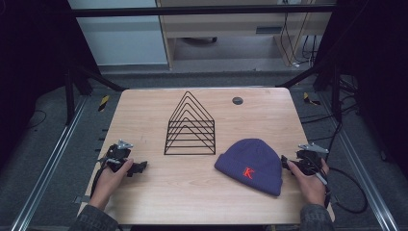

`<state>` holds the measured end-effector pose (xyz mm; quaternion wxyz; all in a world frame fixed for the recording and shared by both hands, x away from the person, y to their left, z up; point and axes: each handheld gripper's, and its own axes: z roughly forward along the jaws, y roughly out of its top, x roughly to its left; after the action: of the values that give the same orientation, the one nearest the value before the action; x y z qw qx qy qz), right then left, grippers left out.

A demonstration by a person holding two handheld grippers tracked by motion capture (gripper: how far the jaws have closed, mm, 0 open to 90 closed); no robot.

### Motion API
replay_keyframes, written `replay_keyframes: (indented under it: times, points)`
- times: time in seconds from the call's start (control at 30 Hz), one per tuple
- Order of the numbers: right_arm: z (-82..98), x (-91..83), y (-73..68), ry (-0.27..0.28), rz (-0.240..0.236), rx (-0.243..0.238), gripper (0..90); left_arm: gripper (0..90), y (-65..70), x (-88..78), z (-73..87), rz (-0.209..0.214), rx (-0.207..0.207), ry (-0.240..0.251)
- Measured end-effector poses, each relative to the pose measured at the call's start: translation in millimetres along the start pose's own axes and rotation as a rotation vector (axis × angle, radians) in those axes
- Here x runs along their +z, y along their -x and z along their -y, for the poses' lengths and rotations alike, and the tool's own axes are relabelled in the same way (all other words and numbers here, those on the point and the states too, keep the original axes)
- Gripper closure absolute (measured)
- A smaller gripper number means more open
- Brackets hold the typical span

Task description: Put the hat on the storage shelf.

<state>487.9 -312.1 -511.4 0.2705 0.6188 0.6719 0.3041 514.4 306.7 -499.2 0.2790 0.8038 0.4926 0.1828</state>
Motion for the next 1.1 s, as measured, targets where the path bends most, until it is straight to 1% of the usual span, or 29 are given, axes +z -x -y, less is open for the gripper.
replay_keyframes:
  times: [0.2,0.37,0.43,0.47,0.5,0.53,0.57,0.6,0.63,0.8,0.9,0.97,1.0,1.1]
  points:
    - [0.5,-0.1,-0.6,0.002,0.006,0.000,12.8,0.0,0.3,-0.1,0.1,0.002,0.000,-0.001]
    - [0.8,-0.4,-2.3,0.002,0.012,0.011,12.5,0.0,1.8,-0.7,0.0,0.007,0.004,-0.008]
    - [-0.5,-1.5,-3.1,-0.010,0.005,0.015,14.7,0.0,1.8,-0.6,-0.1,0.008,0.005,-0.008]
    - [-1.6,-2.4,-3.3,-0.020,0.000,0.012,16.1,0.0,1.7,-0.6,0.0,0.008,0.005,-0.008]
    - [-2.5,-3.7,-3.7,-0.019,0.005,0.006,16.6,0.0,1.7,-0.6,0.0,0.008,0.005,-0.007]
    - [-3.2,-4.8,-4.6,-0.014,0.010,0.006,18.4,0.0,1.7,-0.6,0.0,0.008,0.005,-0.007]
    - [-4.1,-6.2,-4.9,-0.004,0.010,-0.006,20.3,0.0,1.8,-0.6,0.0,0.009,0.005,-0.007]
    - [-5.4,-7.9,-6.4,0.002,0.009,-0.005,21.3,0.0,1.8,-0.6,0.1,0.008,0.005,-0.006]
    - [-6.4,-9.1,-7.4,0.007,0.014,-0.015,22.1,0.0,1.7,-0.6,0.1,0.009,0.005,-0.006]
    - [-10.4,-15.2,-14.8,0.015,0.016,-0.050,25.9,0.0,1.7,-0.8,0.2,0.012,0.011,-0.008]
    - [-11.9,-18.6,-18.3,0.005,0.012,-0.051,29.5,0.0,1.7,-0.7,0.1,0.013,0.012,-0.008]
    - [-12.8,-20.7,-20.8,0.004,0.000,-0.052,30.8,0.0,1.8,-0.7,0.1,0.012,0.013,-0.008]
    - [-12.9,-20.5,-20.8,0.008,0.002,-0.070,31.4,0.0,1.8,-0.7,0.2,0.012,0.013,-0.007]
    - [-16.2,-22.2,-26.8,0.003,-0.029,-0.071,31.1,0.0,1.9,-0.7,0.2,0.014,0.014,-0.008]
